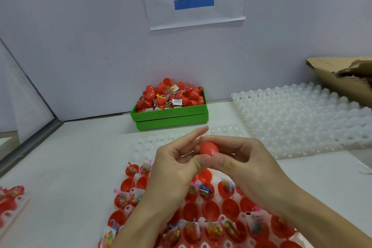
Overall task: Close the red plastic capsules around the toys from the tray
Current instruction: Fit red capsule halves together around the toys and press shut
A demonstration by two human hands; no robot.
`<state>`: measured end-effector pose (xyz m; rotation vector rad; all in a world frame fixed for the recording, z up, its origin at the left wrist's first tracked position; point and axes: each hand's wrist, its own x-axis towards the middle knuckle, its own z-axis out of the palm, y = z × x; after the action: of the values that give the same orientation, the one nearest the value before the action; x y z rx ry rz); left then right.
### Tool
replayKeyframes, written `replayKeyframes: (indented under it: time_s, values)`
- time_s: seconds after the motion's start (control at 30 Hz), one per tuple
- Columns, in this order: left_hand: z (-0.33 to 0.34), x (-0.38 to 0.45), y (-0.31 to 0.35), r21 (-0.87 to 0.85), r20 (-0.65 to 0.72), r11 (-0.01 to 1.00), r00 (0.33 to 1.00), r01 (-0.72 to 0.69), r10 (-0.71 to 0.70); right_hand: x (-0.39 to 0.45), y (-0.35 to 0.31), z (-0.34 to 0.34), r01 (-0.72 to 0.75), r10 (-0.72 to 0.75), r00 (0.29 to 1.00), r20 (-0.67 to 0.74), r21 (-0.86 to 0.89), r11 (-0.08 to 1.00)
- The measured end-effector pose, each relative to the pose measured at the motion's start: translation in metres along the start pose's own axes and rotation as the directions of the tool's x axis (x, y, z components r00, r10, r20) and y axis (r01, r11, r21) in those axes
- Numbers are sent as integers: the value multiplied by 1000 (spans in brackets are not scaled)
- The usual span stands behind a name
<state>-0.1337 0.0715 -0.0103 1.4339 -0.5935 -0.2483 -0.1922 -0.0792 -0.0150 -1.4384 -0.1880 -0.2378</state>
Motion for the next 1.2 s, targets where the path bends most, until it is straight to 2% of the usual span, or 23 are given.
replayKeyframes:
  time_s: [0.07,0.23,0.57,0.8,0.9,1.0,1.07,1.1,1.13,1.2]
  values:
    - [0,1,0,-94,25,994,999,48,-46,0,-1,-1,-14,13,1000,-25,-21,1000]
    - [2,1,-2,-193,53,977,995,91,-82,-1,-1,-1,26,-26,999,-48,-8,1000]
    - [1,-1,-3,-118,10,991,998,62,-61,-1,1,-1,54,-54,998,-40,3,999]
    - [3,-1,5,-264,86,948,984,175,-158,0,-3,0,76,-79,994,-71,-50,996]
    - [2,0,4,-243,29,947,978,210,-209,0,1,1,141,-181,972,-147,-248,958]
    - [5,0,3,-248,44,944,976,218,-214,0,4,0,167,-331,929,-164,-613,772]
    - [7,1,0,-248,23,950,981,192,-192,-1,7,0,210,-385,919,-89,-714,667]
    - [7,1,0,-275,5,944,982,181,-187,-2,8,0,225,-379,923,-67,-706,672]
    - [6,2,0,-339,-3,923,981,181,-194,-2,8,0,224,-348,935,-68,-649,727]
    - [5,4,2,-525,20,825,972,208,-233,-1,5,-1,185,-246,965,-95,-422,888]
